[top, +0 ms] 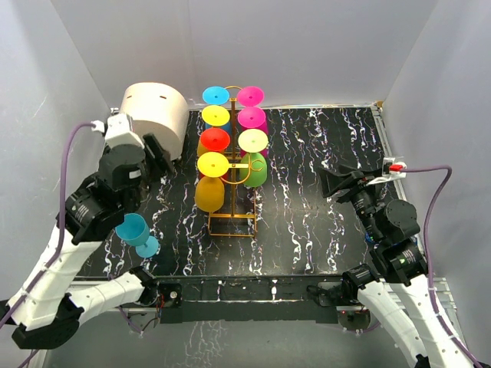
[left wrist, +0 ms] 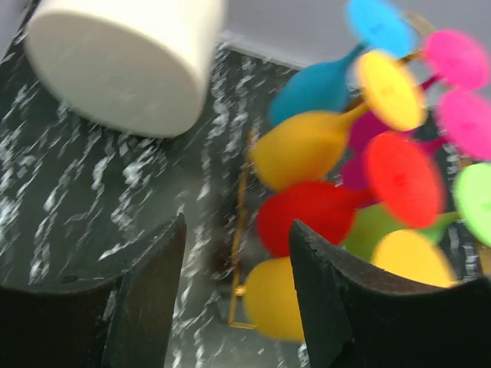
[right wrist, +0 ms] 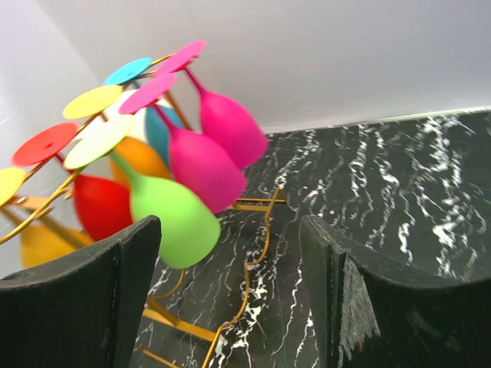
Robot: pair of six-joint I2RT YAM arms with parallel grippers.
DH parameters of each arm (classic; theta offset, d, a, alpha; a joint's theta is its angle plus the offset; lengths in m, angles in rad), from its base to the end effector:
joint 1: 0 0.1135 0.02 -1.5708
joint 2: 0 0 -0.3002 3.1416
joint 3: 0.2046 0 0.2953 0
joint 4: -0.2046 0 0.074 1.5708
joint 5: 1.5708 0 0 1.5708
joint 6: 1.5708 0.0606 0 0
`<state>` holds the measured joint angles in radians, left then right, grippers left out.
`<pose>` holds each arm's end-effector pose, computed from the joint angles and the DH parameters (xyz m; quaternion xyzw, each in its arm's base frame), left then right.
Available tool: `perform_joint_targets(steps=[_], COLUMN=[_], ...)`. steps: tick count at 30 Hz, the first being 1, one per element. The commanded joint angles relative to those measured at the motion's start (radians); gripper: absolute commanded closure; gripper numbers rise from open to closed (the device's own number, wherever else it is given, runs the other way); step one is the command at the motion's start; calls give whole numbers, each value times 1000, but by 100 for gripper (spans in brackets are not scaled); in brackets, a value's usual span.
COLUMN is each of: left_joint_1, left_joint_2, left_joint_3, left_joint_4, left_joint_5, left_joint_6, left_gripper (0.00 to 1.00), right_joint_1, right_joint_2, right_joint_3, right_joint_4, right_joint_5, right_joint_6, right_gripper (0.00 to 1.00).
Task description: Place the wine glass upside down on the wine glass rack
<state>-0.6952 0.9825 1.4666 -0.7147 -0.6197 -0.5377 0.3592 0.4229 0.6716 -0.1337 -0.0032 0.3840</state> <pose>0.1773 -0.1020 0.5227 -0.1301 0.7590 -0.1470 0.6208 0.1361 0.0513 0.3815 0.0071 0.6653 0.2721 0.6952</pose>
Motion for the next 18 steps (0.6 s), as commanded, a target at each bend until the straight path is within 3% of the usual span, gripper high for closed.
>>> perform_joint_targets(steps=[1,9,11,14,18], left_joint_1=[5,5,5,6,14], left_joint_2=[-31,-93,-99,-69,-34], left_joint_3=[-100,-271,-299,-308,-312], left_joint_4=[-289,-470,-472,-488,-548], left_joint_5=[-161,-145,-131,-107,-112], left_joint_6=[-76,-321,-331,-330,-371], left_gripper=[43,38,36,25,24], right_joint_1=[0,0,0,0,0], right_joint_2=[0,2,1,-3,-4], right_joint_3=[13,-7,-11,-24,-40], right_joint_4=[-64,-151,-169,-181,-173], right_joint_5=[199,230,231,242,246], right_joint_6=[113,204,219,242,262], right_gripper=[30,31,31,31,31])
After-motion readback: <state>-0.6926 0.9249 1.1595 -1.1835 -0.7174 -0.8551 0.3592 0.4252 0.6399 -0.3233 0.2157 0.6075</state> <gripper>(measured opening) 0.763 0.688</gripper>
